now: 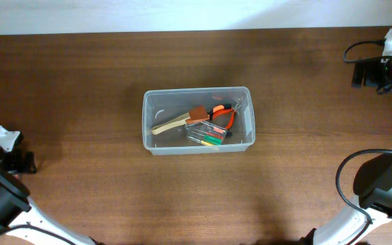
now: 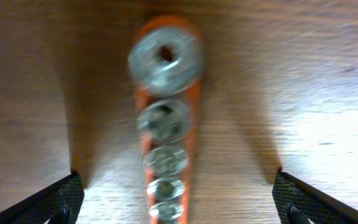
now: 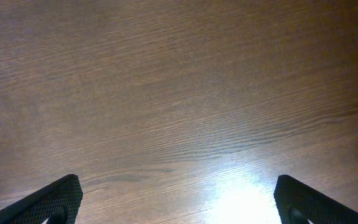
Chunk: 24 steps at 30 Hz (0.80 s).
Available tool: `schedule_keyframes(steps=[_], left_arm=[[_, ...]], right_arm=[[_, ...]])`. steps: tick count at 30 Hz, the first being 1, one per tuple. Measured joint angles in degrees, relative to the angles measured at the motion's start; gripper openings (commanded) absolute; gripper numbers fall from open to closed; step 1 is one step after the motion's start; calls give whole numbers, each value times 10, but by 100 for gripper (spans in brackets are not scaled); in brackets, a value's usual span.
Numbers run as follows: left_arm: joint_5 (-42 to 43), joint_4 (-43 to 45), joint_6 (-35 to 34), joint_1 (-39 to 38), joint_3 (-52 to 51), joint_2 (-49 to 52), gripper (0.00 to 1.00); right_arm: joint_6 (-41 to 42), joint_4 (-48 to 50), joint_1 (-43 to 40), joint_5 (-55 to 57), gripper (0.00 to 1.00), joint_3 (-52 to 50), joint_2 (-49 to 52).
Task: Pack container
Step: 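Lower the left gripper and grasp the orange socket rail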
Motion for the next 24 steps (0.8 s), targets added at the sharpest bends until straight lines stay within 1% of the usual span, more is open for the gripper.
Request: schedule_keyframes(steps=[7,24], left_arm=[[0,2,0,26,0,0,99],[7,22,0,5,0,0,99]], right_arm=[[0,0,0,0,99,0,0],[0,0,0,0,99,0,0]])
